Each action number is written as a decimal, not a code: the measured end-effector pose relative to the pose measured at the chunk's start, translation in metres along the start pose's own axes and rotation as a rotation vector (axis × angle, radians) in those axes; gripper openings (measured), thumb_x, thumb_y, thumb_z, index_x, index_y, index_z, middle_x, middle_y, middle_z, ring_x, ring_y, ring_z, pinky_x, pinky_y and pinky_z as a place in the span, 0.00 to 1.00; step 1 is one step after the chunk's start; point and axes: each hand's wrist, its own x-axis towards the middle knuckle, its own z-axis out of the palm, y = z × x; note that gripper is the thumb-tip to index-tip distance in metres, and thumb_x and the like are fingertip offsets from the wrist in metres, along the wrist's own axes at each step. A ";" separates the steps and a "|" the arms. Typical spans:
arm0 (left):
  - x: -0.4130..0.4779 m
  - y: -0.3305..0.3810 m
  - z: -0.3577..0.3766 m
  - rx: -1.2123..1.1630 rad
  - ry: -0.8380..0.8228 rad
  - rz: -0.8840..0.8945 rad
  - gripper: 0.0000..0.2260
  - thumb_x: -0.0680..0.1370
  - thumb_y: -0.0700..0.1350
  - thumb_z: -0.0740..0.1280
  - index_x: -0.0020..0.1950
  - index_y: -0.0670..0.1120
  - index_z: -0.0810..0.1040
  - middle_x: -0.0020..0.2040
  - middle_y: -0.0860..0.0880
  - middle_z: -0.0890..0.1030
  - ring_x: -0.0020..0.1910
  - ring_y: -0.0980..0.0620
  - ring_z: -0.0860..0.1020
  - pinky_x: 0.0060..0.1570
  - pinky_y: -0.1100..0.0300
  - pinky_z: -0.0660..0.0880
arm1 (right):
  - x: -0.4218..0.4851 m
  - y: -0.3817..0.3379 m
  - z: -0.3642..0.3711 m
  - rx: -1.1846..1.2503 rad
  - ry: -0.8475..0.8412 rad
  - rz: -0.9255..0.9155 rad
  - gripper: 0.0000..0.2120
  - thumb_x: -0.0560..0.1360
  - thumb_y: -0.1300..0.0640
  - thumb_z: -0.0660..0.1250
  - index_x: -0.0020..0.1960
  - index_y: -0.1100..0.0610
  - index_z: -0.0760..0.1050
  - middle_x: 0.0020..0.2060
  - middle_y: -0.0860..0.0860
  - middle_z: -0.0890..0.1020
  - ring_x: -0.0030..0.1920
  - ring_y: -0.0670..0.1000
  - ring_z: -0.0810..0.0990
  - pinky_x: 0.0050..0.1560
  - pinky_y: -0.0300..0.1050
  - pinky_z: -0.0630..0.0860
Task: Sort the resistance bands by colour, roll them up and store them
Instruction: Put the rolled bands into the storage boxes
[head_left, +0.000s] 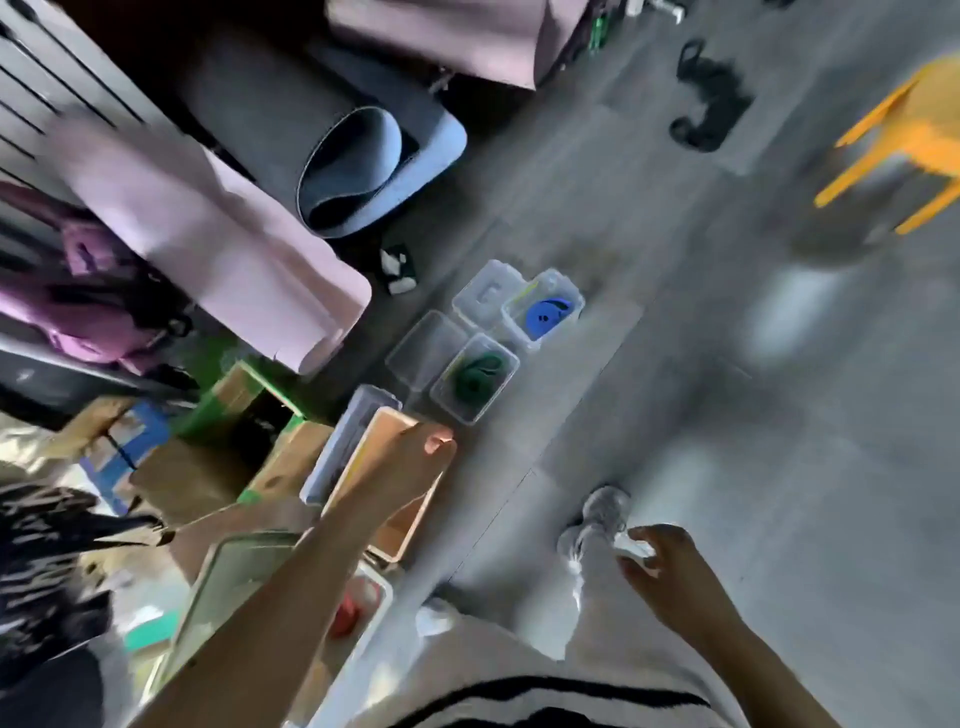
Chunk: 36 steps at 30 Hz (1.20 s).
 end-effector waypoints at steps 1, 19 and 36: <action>0.009 0.020 0.004 -0.046 0.015 -0.048 0.08 0.74 0.42 0.66 0.50 0.40 0.81 0.45 0.45 0.77 0.44 0.47 0.77 0.46 0.59 0.73 | 0.012 0.008 -0.024 -0.031 0.001 -0.026 0.20 0.75 0.51 0.66 0.65 0.54 0.71 0.64 0.53 0.70 0.54 0.53 0.79 0.53 0.45 0.76; 0.298 0.254 0.071 -0.121 -0.137 -0.396 0.09 0.75 0.44 0.66 0.37 0.56 0.76 0.39 0.46 0.79 0.41 0.45 0.79 0.39 0.67 0.70 | 0.311 0.049 -0.409 -0.194 0.111 -0.137 0.21 0.76 0.46 0.62 0.67 0.50 0.67 0.69 0.49 0.64 0.53 0.51 0.79 0.51 0.46 0.77; 0.728 0.672 0.119 -0.172 -0.089 -0.112 0.09 0.78 0.48 0.64 0.57 0.52 0.75 0.49 0.55 0.77 0.46 0.57 0.75 0.38 0.73 0.67 | 0.614 0.129 -0.796 -0.153 0.096 -0.177 0.19 0.76 0.49 0.64 0.66 0.51 0.69 0.65 0.48 0.68 0.57 0.49 0.77 0.46 0.41 0.70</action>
